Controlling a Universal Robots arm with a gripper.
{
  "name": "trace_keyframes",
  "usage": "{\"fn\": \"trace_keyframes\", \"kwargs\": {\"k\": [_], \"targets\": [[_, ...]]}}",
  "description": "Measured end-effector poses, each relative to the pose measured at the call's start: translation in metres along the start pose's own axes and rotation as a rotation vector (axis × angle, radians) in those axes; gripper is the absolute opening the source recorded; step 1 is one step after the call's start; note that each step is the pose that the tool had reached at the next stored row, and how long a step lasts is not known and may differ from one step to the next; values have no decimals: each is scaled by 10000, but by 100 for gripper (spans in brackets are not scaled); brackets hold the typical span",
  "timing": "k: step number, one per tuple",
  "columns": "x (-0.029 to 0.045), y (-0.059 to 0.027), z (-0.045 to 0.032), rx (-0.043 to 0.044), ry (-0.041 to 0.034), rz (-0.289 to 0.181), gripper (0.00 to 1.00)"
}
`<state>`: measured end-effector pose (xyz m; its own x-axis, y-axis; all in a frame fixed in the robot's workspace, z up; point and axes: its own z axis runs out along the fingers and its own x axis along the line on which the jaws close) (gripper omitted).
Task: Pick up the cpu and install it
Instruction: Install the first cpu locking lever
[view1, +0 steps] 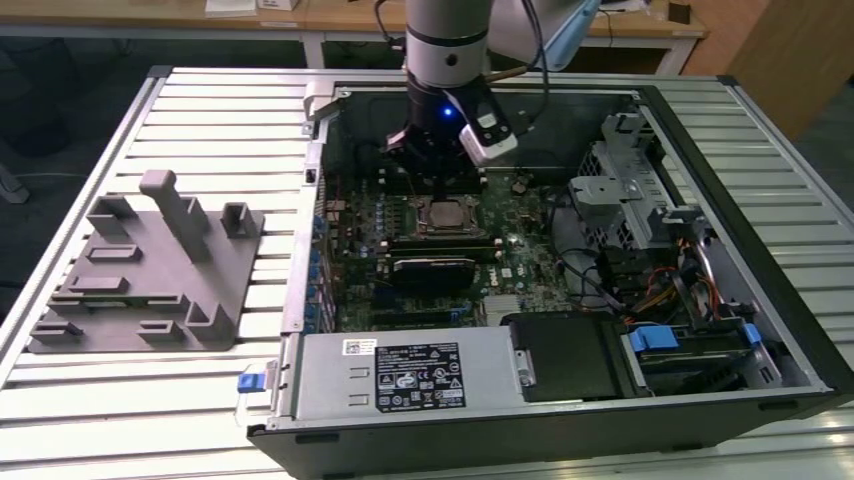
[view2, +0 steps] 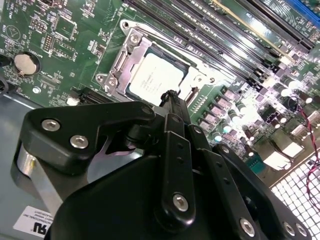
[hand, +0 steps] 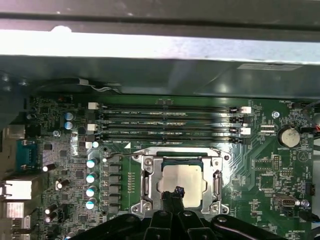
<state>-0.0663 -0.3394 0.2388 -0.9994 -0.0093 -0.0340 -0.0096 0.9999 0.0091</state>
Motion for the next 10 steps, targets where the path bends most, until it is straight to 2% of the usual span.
{"fn": "trace_keyframes", "kwargs": {"k": [10], "targets": [[85,1,-3,0,0,0,11]]}}
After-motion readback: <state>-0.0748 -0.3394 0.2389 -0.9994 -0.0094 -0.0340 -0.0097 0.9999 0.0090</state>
